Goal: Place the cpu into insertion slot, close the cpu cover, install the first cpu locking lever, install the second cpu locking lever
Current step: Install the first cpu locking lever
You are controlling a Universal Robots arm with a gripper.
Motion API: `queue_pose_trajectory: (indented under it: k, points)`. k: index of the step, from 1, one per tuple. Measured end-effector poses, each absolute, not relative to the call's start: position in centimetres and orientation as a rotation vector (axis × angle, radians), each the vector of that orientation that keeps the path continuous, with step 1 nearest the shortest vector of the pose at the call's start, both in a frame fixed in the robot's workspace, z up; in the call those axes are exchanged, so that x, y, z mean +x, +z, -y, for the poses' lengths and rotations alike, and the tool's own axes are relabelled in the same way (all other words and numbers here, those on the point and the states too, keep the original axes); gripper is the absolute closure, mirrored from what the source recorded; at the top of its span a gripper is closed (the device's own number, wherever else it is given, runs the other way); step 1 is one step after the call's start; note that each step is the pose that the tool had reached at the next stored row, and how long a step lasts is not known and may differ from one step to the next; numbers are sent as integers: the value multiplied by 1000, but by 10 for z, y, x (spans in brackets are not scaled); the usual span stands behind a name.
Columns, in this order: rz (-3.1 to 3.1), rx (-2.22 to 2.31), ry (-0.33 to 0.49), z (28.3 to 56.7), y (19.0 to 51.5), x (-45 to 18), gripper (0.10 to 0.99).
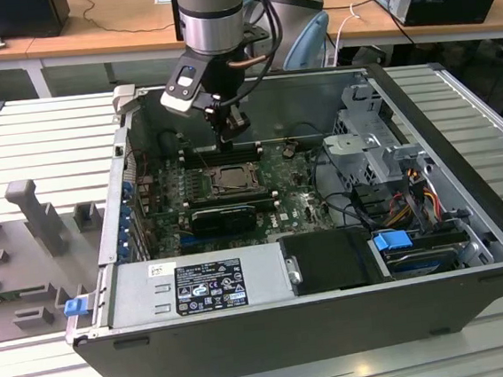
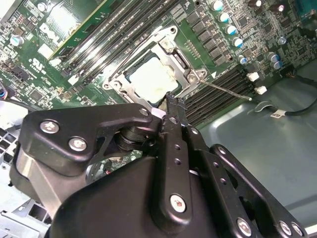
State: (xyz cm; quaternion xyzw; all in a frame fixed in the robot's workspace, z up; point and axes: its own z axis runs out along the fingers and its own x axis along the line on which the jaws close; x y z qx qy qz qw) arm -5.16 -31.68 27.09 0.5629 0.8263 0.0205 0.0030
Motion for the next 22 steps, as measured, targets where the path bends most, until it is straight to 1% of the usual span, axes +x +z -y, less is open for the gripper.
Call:
queue_pose_trajectory:
  k: [22]
  points:
    - [-2684, 1623, 65, 317, 271, -52, 980]
